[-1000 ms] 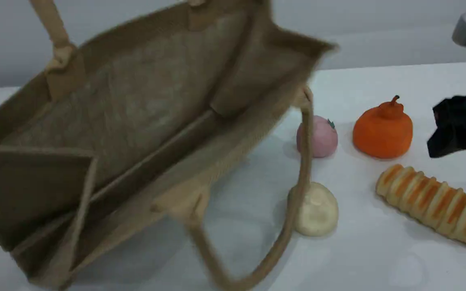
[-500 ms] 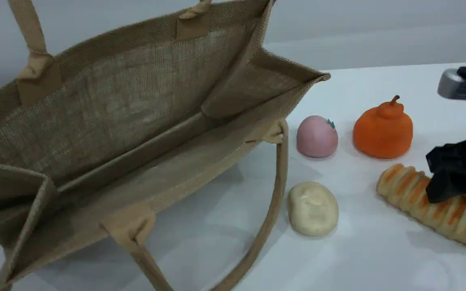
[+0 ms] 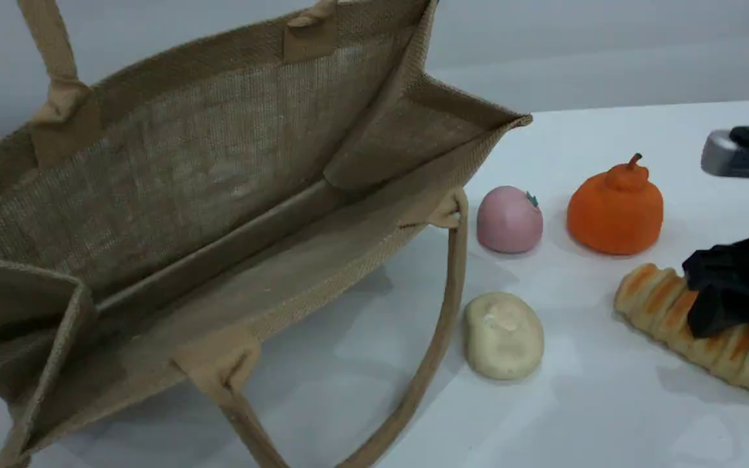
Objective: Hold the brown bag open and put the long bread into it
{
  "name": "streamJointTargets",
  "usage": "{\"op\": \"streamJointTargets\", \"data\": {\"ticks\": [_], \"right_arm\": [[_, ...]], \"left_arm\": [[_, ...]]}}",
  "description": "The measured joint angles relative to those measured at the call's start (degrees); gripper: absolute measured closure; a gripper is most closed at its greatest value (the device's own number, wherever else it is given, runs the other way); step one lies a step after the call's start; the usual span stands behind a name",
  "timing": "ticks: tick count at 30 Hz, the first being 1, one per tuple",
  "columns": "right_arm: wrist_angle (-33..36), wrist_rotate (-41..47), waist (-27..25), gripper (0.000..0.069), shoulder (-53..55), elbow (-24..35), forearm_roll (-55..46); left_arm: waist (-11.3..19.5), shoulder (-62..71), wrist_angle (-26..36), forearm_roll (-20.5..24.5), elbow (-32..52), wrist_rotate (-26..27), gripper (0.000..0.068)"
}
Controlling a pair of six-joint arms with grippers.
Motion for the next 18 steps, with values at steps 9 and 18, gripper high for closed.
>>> {"op": "streamJointTargets", "data": {"ticks": [9, 18], "right_arm": [[-0.66, 0.05, 0.00, 0.0343, 2.44, -1.26, 0.06], [-1.97, 0.04, 0.05, 0.0593, 2.49, -1.26, 0.06]], "left_arm": [[0.00, 0.00, 0.10, -0.15, 0.00, 0.00, 0.0596], [0.00, 0.00, 0.12, -1.74, 0.00, 0.00, 0.0596]]}}
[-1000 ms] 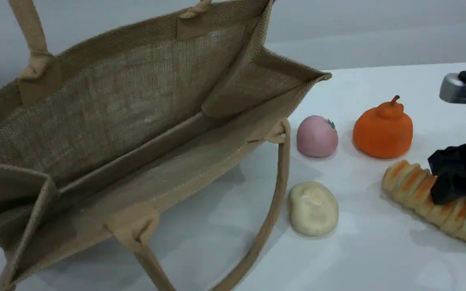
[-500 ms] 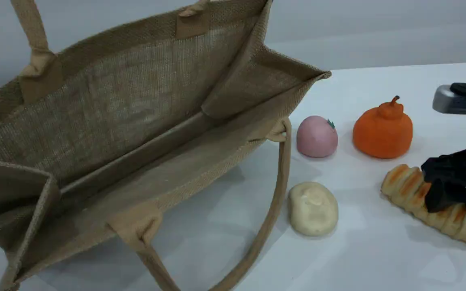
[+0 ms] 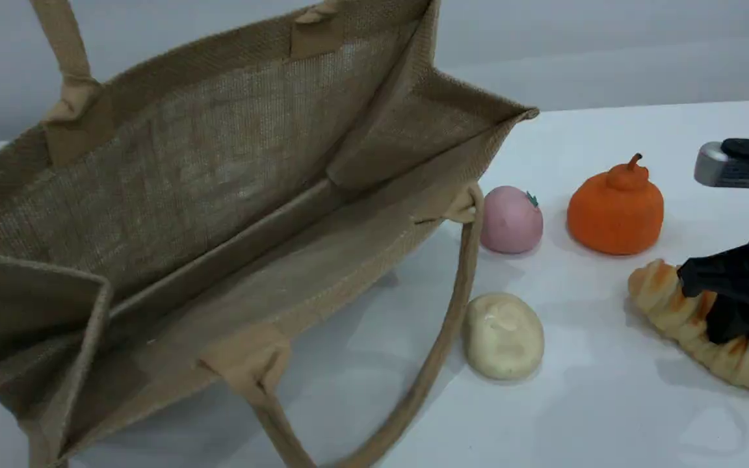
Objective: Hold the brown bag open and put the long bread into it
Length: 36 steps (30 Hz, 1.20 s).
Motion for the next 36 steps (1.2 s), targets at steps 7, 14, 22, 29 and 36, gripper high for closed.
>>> {"op": "streamJointTargets", "data": {"ticks": [7, 14, 22, 29, 36], "right_arm": [[0.04, 0.05, -0.07, 0.0608, -2.65, 0.00, -0.06], [3.56, 0.05, -0.07, 0.0615, -8.63, 0.06, -0.18], [15.35, 0.05, -0.07, 0.0631, -15.13, 0.12, -3.78], [27.24, 2.15, -0.07, 0.0633, -26.63, 0.12, -3.21], [33.67, 1.89, 3.82, 0.0636, -33.45, 0.01, 3.36]], "left_arm": [[0.00, 0.00, -0.25, 0.00, 0.00, 0.00, 0.0596], [0.00, 0.00, -0.41, 0.05, 0.00, 0.00, 0.0596], [0.00, 0.00, -0.69, 0.17, 0.00, 0.00, 0.0596], [0.00, 1.28, -1.28, -1.16, 0.00, 0.15, 0.0596], [0.00, 2.32, -2.52, -2.77, -0.11, 0.21, 0.0596]]}}
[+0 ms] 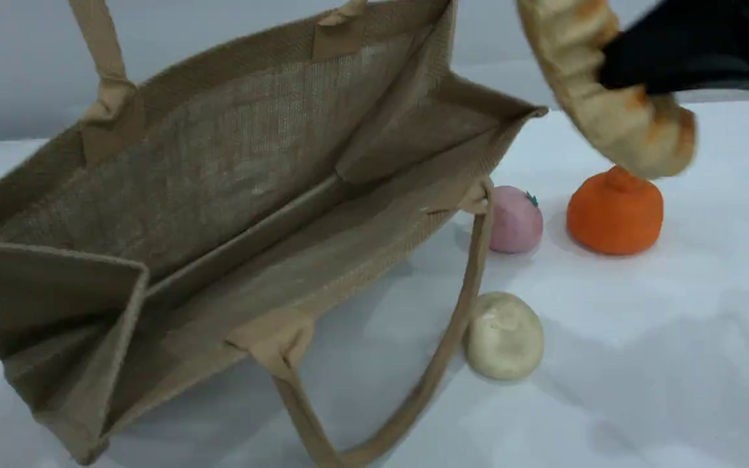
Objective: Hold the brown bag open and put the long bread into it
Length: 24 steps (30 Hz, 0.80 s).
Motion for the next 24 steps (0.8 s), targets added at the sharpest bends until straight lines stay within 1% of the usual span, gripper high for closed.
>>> {"op": "streamJointTargets", "data": {"ticks": [3, 8, 12, 14, 19, 21, 24], "right_arm": [[-2.84, -1.13, 4.90, 0.0636, 1.91, -0.32, 2.84], [-7.07, -1.47, 15.01, 0.0636, 5.27, -4.19, 7.93], [-6.95, -1.68, 21.38, 0.0636, 9.15, -8.46, 9.11], [-7.01, -1.68, 23.52, 0.0636, 11.44, -10.34, 10.06], [-7.16, -1.92, 26.64, 0.0638, 18.39, -15.09, 10.36], [-7.29, -2.26, 27.09, 0.0638, 21.25, -17.28, 10.41], [-10.03, -2.26, 27.03, 0.0638, 25.73, -20.30, 10.48]], "left_arm": [[0.00, 0.00, 0.12, 0.00, 0.00, 0.05, 0.0596], [0.00, 0.00, 0.56, 0.00, -0.06, 0.05, 0.0596], [0.00, 0.00, 0.56, 0.00, -0.11, 0.05, 0.0596], [0.00, -0.03, 0.56, -0.17, -0.11, 0.05, 0.0596], [0.00, -0.03, 0.88, -0.23, -0.11, -0.01, 0.0596], [0.00, -0.03, 0.99, -0.23, -0.11, -0.01, 0.0596], [0.00, -0.03, 1.91, -0.23, -0.11, -0.01, 0.0596]]}}
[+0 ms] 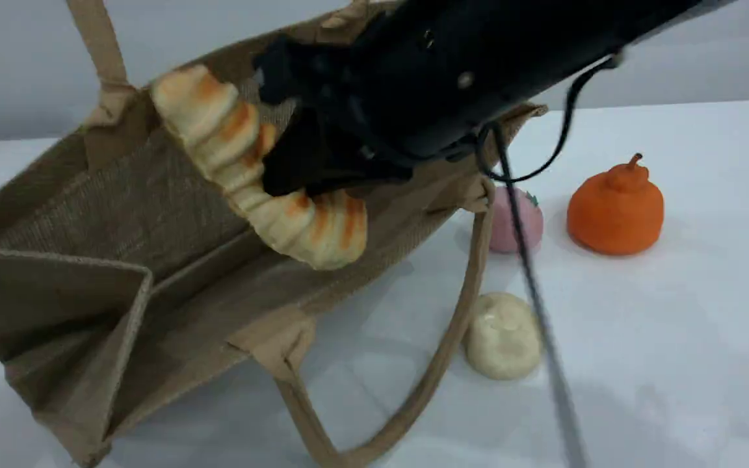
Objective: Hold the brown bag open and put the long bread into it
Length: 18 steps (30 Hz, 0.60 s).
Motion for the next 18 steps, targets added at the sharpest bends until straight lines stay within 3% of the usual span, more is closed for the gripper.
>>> {"op": "streamJointTargets", "data": {"ticks": [8, 18], "right_arm": [[-1.60, 0.09, 0.00, 0.0638, 9.36, -5.98, 1.40], [-9.15, 0.13, 0.00, 0.0642, 9.55, -7.80, 1.57]], "left_arm": [[0.00, 0.00, 0.00, -2.53, 0.00, 0.00, 0.0596], [0.00, 0.00, 0.19, -2.66, 0.00, 0.05, 0.0596]]}}
